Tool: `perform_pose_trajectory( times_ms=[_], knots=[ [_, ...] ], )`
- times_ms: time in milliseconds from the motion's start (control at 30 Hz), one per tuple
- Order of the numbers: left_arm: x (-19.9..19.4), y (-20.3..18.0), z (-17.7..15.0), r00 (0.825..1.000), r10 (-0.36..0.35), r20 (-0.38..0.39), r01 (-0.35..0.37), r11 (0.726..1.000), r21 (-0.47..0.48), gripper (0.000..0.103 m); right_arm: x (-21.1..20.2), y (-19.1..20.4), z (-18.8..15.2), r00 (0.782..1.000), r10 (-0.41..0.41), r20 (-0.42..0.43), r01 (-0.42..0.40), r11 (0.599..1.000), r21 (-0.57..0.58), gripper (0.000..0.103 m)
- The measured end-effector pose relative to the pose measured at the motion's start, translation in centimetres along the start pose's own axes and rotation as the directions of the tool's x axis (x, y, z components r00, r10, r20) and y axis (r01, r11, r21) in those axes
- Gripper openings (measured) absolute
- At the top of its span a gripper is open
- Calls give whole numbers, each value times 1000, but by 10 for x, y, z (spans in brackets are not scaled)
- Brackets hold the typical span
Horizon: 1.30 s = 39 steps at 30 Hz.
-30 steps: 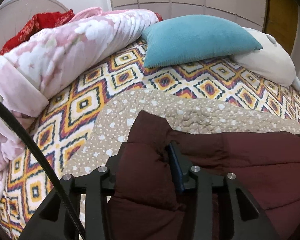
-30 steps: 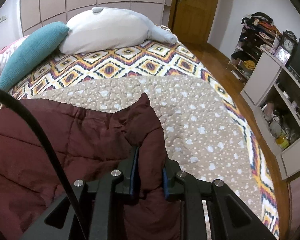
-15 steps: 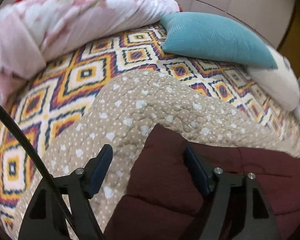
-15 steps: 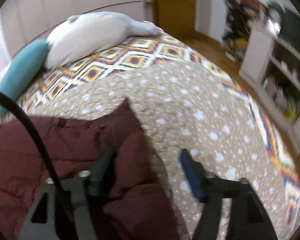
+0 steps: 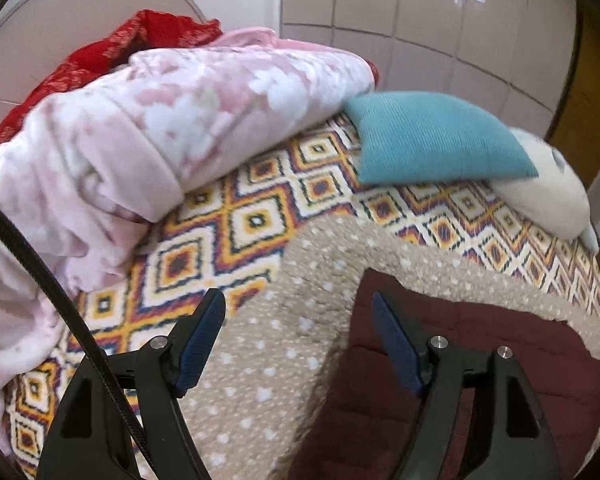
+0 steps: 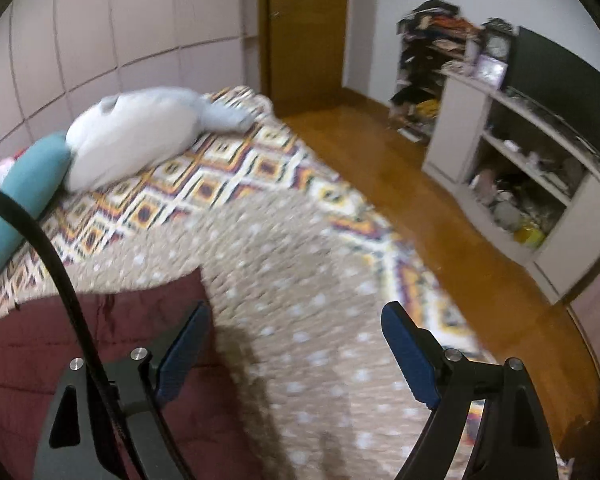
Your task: Fold large clothes
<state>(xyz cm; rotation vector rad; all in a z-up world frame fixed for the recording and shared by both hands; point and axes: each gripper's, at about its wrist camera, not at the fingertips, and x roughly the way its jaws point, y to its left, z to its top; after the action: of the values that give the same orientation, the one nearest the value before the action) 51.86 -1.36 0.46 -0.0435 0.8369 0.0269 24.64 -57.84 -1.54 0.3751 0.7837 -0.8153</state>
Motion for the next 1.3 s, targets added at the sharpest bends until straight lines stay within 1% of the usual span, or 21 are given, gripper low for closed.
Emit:
perform_pose_trajectory(
  times_ms=[67, 133, 200, 267, 333, 367, 400, 433, 467, 567, 600, 633, 667, 700, 733, 800, 867, 1000, 1067, 1200, 1300],
  knots=[
    [-14, 3, 0, 1000, 2, 13, -2, 1000, 6, 75, -20, -9, 6, 999, -12, 30, 12, 1000, -5, 90],
    [-28, 1, -8, 1000, -11, 18, 11, 1000, 21, 76, -37, -9, 7, 999, 7, 45, -7, 1000, -18, 81],
    [-40, -6, -24, 998, -54, 14, 54, 998, 44, 75, -57, 4, -4, 993, 113, 37, -111, 993, -48, 70],
    [-46, -20, -47, 993, -121, -10, 121, 989, 86, 76, -61, 11, -10, 988, 155, 24, -153, 986, -60, 54],
    [-49, -36, -70, 987, -160, -35, 163, 978, 130, 76, -70, 37, -28, 959, 282, -24, -283, 954, -95, 35],
    [-50, -45, -83, 982, -185, -46, 189, 970, 154, 75, -72, 45, -34, 944, 327, -44, -330, 938, -104, 32],
    [-49, -55, -96, 976, -212, -56, 219, 959, 179, 75, -76, 62, -45, 909, 409, -78, -416, 902, -117, 29],
    [-49, -63, -106, 970, -234, -62, 242, 950, 199, 75, -82, 89, -64, 859, 499, -116, -512, 846, -146, 28],
    [-49, -71, -116, 964, -256, -65, 265, 939, 218, 75, -82, 89, -64, 859, 499, -116, -512, 846, -146, 28],
    [-45, -93, -142, 939, -334, -83, 343, 899, 273, 75, -86, 125, -91, 793, 584, -172, -608, 777, -166, 28],
    [-42, -98, -146, 936, -341, -91, 352, 890, 289, 75, -82, 146, -112, 727, 645, -235, -683, 715, -151, 28],
    [-37, -104, -151, 939, -329, -100, 344, 887, 310, 75, -77, 153, -120, 693, 670, -267, -716, 685, -139, 28],
    [-26, -110, -155, 956, -275, -103, 294, 896, 334, 75, -73, 157, -127, 673, 681, -290, -733, 668, -131, 28],
    [-20, -111, -158, 966, -241, -97, 260, 903, 342, 75, -73, 157, -127, 673, 681, -290, -733, 668, -131, 28],
    [-10, -113, -161, 974, -207, -88, 224, 909, 352, 75, -64, 164, -135, 658, 682, -320, -743, 658, -126, 29],
    [5, -113, -163, 984, -156, -81, 174, 918, 356, 76, -48, 168, -143, 665, 667, -336, -733, 670, -120, 23],
    [16, -110, -164, 987, -143, -74, 159, 927, 339, 76, -30, 164, -143, 656, 675, -337, -735, 673, -84, 19],
    [24, -124, -173, 997, -79, 27, 63, 923, 380, 76, 5, 149, -141, 614, 723, -317, -750, 659, 52, 0],
    [27, -130, -177, 997, -52, 59, 25, 923, 385, 76, 15, 144, -145, 610, 736, -294, -752, 655, 79, 0],
    [29, -134, -174, 997, -31, 69, 3, 925, 381, 76, 11, 150, -153, 654, 719, -236, -736, 676, 20, 0],
    [20, -135, -165, 999, -3, 39, -12, 924, 383, 73, 6, 159, -148, 686, 681, -256, -709, 705, -24, 0]
  ],
)
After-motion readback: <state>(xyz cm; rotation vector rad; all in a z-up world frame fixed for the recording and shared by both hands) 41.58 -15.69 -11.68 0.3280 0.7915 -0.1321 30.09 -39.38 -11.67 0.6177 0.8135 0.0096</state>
